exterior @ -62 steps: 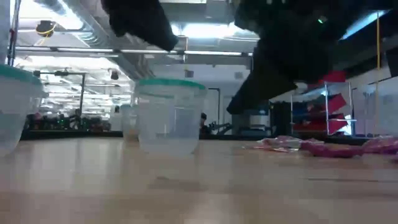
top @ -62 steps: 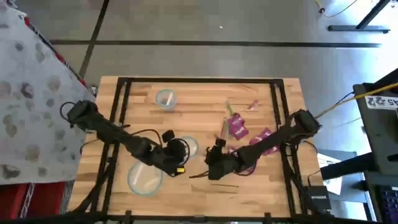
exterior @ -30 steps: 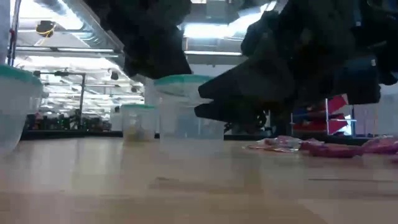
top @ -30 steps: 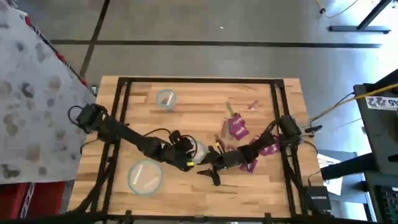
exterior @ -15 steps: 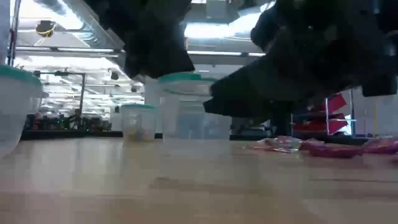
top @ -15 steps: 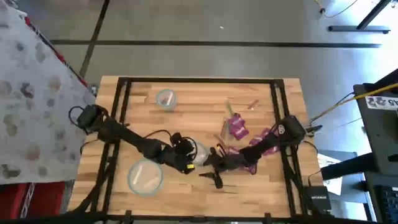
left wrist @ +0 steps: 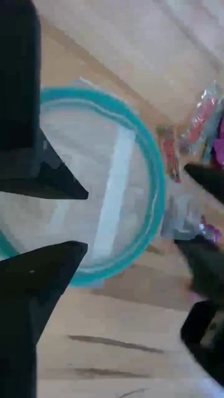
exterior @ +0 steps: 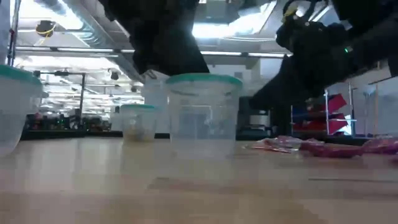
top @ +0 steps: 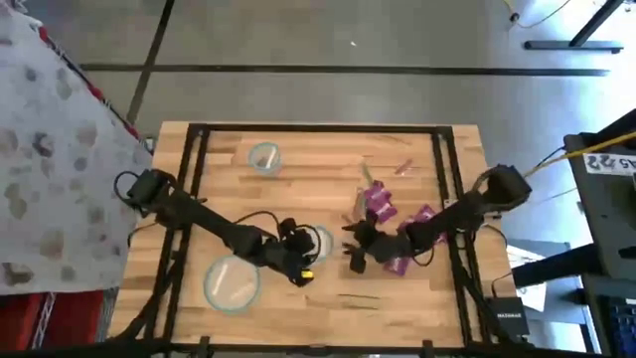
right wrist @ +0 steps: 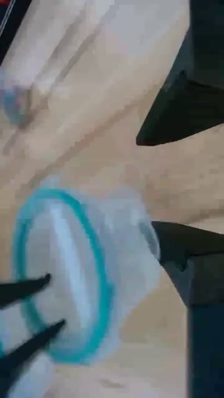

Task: Sort candy
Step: Open the bottom small transparent bin, then put the violet candy into the bottom small transparent bin

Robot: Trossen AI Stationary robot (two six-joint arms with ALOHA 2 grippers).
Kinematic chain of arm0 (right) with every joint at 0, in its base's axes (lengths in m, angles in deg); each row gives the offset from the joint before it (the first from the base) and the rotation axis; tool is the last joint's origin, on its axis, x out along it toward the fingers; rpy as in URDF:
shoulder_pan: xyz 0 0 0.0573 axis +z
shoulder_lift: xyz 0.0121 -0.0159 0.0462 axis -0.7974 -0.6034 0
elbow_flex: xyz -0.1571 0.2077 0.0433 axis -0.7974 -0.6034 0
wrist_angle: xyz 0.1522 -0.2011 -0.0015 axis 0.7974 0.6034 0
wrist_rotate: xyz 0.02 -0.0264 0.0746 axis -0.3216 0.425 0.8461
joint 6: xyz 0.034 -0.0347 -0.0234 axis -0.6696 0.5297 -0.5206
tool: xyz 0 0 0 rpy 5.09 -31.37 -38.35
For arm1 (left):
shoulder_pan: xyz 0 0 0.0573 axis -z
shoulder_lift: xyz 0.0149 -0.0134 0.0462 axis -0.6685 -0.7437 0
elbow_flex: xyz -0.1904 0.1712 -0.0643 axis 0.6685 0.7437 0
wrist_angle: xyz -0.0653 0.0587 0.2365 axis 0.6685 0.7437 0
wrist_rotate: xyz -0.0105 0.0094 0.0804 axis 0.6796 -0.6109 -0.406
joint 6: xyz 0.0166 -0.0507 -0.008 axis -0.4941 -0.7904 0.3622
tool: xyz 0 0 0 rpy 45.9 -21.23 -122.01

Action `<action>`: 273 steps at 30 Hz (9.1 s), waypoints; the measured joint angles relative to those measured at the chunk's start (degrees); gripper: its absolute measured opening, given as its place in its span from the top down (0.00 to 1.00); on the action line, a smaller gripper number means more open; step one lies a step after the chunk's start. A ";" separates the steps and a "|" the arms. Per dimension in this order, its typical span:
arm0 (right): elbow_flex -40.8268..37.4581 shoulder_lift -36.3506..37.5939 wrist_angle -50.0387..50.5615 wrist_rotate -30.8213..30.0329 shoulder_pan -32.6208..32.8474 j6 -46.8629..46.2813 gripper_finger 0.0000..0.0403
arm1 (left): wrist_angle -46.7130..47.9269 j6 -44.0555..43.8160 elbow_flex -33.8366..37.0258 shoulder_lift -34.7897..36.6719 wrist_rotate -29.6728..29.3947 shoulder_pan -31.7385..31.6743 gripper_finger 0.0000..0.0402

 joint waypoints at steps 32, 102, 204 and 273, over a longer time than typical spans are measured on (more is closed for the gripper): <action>13.68 -26.03 -28.50 -4.26 5.04 4.46 0.51 | -2.45 -2.78 2.29 -1.73 -0.64 -0.59 0.73; 24.55 -11.08 4.77 -11.77 5.24 54.53 0.99 | 10.43 5.71 -9.84 6.09 -20.95 11.76 0.73; 6.11 6.14 16.34 -5.83 9.07 14.27 0.99 | 25.62 -26.72 3.32 1.51 -15.88 9.66 0.73; 9.73 0.99 54.61 7.15 23.33 -1.42 0.66 | 8.89 -10.40 3.32 -0.70 -9.87 6.08 0.73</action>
